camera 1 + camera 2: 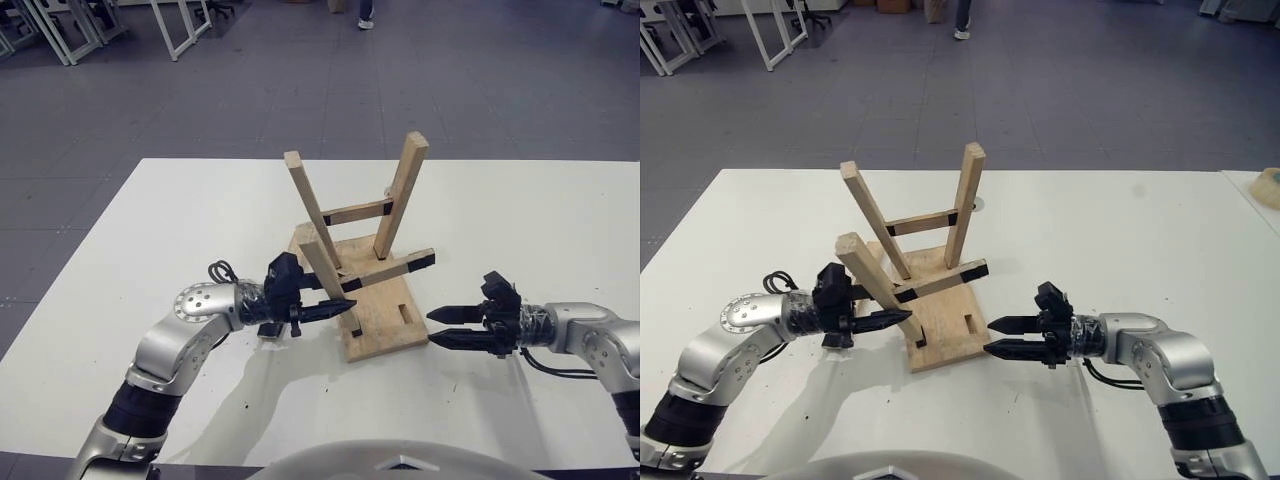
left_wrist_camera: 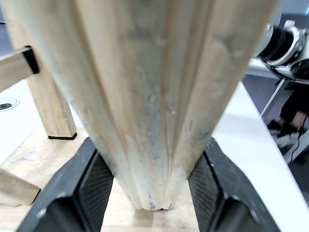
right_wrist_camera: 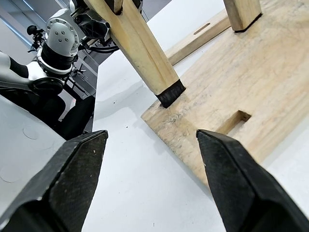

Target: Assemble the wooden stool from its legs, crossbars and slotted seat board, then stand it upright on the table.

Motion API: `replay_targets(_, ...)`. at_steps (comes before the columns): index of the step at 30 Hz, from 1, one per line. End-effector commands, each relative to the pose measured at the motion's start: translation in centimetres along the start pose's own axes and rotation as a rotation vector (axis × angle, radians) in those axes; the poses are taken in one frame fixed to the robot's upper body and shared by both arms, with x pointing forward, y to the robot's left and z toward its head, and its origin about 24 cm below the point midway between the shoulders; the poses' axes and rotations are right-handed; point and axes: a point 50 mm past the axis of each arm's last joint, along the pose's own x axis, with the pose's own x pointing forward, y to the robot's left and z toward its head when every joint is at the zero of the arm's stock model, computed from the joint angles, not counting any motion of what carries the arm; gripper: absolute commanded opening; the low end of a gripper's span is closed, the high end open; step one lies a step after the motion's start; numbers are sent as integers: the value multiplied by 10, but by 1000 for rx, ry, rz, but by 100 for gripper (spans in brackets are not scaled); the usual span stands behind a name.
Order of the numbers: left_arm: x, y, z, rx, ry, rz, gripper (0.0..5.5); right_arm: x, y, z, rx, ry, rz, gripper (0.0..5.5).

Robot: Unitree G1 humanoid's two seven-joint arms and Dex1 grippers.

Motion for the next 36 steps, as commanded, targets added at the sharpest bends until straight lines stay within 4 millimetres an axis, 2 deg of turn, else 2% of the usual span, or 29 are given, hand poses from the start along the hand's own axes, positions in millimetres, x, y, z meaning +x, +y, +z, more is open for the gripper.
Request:
replay_targets(1, 0, 5, -26, -13, 187, 50, 205, 1, 0, -1, -10, 11, -12, 337)
replay_targets(5, -3, 6, -43, 31, 335, 143, 205, 0, 0, -3, -8, 10, -23, 337)
replay_targets(7, -3, 3, -51, 36, 368, 181, 205, -1, 0, -3, -5, 6, -26, 337)
replay_targets(11, -1, -17, -76, 13, 451, 230, 205, -4, 1, -7, 11, -14, -49, 337)
replay_targets(15, 0, -21, -87, 8, 459, 260, 205, -5, 2, -8, 19, -25, -58, 337)
replay_targets(19, -3, -14, -81, 50, 434, 273, 205, -5, 1, -8, 22, -31, -66, 337)
replay_targets(27, 8, 0, -34, 214, 234, 262, 205, -4, 1, -10, 24, -35, -73, 337)
replay_targets(32, 11, -3, -21, 270, 181, 227, 205, -4, 1, -11, 31, -35, -77, 337)
replay_targets(36, 10, -6, -11, 289, 114, 214, 282, -3, 1, -13, 38, -36, -79, 337)
